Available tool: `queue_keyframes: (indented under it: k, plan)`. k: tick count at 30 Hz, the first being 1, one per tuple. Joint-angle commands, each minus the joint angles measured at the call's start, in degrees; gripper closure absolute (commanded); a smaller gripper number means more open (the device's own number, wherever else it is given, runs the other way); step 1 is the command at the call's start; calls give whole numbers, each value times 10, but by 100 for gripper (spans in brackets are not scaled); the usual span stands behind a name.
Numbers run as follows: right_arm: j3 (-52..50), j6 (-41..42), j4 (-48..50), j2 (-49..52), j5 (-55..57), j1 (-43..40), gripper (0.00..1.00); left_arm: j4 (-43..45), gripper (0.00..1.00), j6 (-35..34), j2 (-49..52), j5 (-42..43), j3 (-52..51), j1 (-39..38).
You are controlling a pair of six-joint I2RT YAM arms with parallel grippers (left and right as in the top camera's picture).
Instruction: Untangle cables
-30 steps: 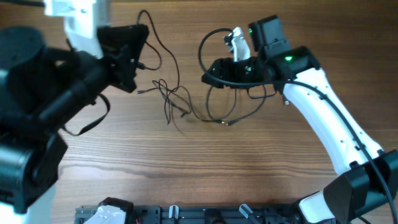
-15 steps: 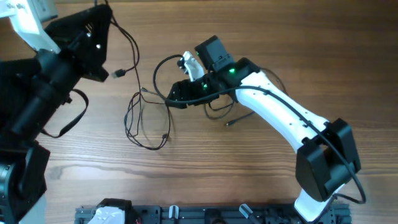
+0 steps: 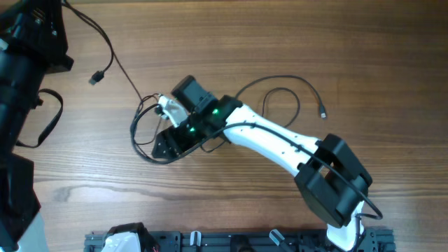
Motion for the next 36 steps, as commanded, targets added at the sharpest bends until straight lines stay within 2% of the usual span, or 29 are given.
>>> queue_keyframes:
  k: [1,2,4,14,16,20,21,22,23,25,27,29,31,33,36]
  plan:
    - [2,65,38,22,103,33,28,8,96,-10,-2,1,4,7]
    - [2,94,56,31,162,46,28,8,96,-10,-2,1,4,7]
    - [2,104,86,43,205,63,29,8,95,-10,-2,1,4,7]
    - [2,103,202,129,236,100,32,19,95,-10,-2,0,4,7]
    - [2,103,214,134,278,100,37,19,95,-10,-1,-2,4,7]
    - [2,102,217,134,306,99,68,19,95,-9,-1,-34,4,7]
    - [2,103,203,134,313,97,83,19,95,-9,-1,-53,4,7]
    - [2,107,181,134,329,96,94,20,95,-9,-1,-78,4,7]
    - [2,140,143,133,359,90,96,20,95,-9,-1,-109,4,11]
    - [7,237,52,128,410,68,96,21,96,-9,-1,-157,4,34]
    - [9,270,-23,112,407,23,96,26,96,-8,-1,-171,4,74]
    - [10,257,-103,80,406,-40,96,27,96,-7,6,-171,4,123]
    - [10,199,-170,43,406,-112,96,33,96,15,19,-171,4,152]
    - [10,173,-212,21,406,-156,96,42,96,51,30,-183,4,155]
    - [10,131,-268,-7,404,-240,96,45,96,64,51,-245,4,155]
